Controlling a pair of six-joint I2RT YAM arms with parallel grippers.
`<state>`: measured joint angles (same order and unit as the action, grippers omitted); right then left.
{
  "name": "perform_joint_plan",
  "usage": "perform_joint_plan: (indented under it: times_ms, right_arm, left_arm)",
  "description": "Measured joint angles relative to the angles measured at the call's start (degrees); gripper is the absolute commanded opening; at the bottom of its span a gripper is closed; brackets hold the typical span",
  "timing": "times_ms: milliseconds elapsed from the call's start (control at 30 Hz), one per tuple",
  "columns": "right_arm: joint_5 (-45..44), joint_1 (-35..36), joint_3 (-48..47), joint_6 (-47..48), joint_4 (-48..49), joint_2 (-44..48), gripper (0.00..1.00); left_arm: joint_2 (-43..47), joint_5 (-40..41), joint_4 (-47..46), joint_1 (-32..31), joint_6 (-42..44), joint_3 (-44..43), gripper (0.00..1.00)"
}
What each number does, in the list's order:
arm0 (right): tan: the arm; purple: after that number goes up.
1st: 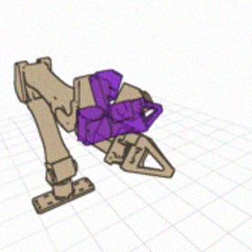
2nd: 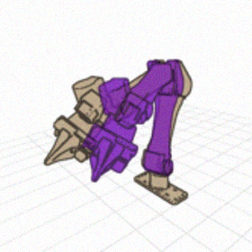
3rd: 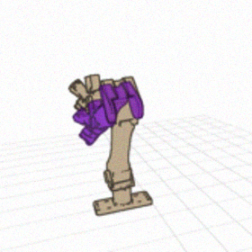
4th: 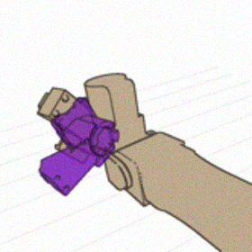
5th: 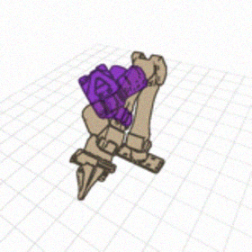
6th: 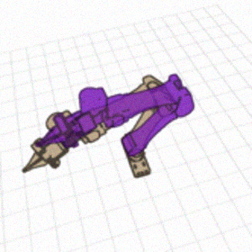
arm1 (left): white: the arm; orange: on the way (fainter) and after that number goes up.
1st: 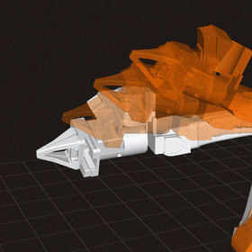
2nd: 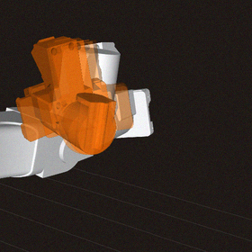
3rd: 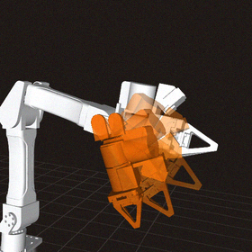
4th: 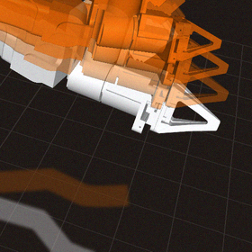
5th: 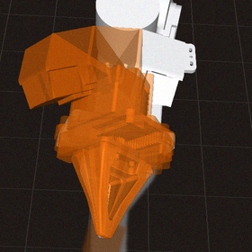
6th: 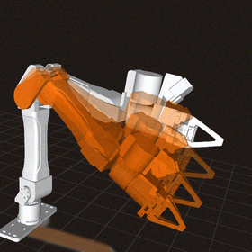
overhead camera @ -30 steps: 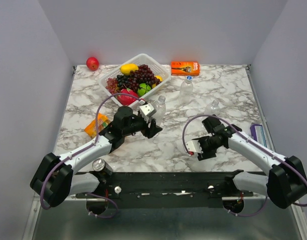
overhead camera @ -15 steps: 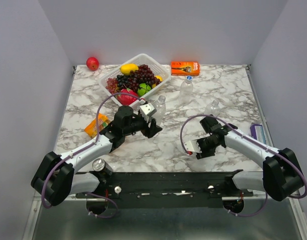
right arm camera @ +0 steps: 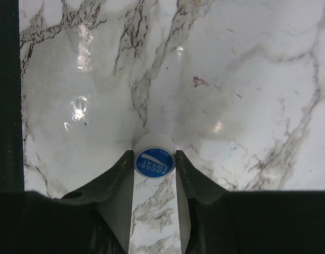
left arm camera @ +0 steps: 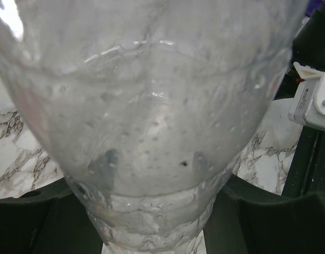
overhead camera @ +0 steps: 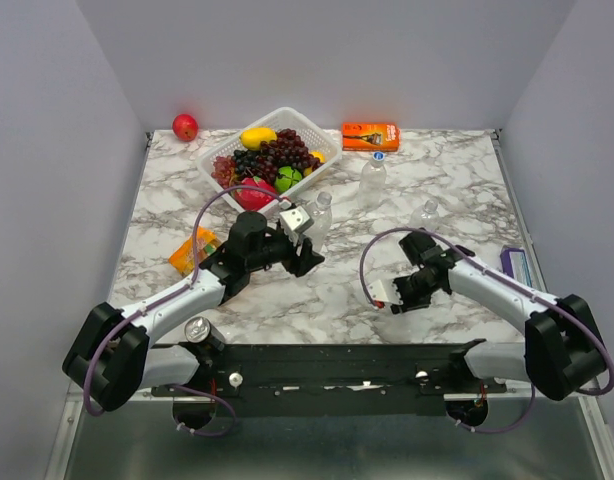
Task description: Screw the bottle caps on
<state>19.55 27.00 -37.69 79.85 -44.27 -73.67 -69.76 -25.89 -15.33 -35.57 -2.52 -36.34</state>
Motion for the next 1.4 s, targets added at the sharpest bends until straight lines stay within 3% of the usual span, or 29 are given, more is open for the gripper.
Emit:
perform_joint_plan:
  times_ms: [133,367,567,833,1067,1400]
  right_arm:
    - [1.0,0.0,-6.5,-2.7,-5.0,3.2,0.31]
    - [9.6,0.1,-39.0,-16.1,-16.9,2.7,0.31]
    - [12.1,5.7,-52.6,-25.4,-24.2,-0.6,0.31]
    - [10.8,14.8,-57.0,-28.3,-27.9,-5.1,0.31]
    - [8.6,15.3,-58.4,-29.1,-28.7,-6.7,0.30]
    - [5.9,15.4,-64.7,-29.0,-29.5,-6.9,0.30]
  left_arm:
    - [-0.3,-1.0,-0.7,-0.5,2.6,0.5,0.00]
    - [-3.5,-4.0,-10.6,-4.6,9.3,7.2,0.00]
    - [-10.8,-4.9,-21.5,-6.4,12.8,8.5,0.00]
    - [-13.3,-6.2,-29.2,-7.7,14.9,8.5,0.00]
    - [-13.3,-6.3,-29.6,-7.7,14.6,8.5,0.00]
    - [-13.7,-6.2,-30.6,-8.3,7.6,10.6,0.00]
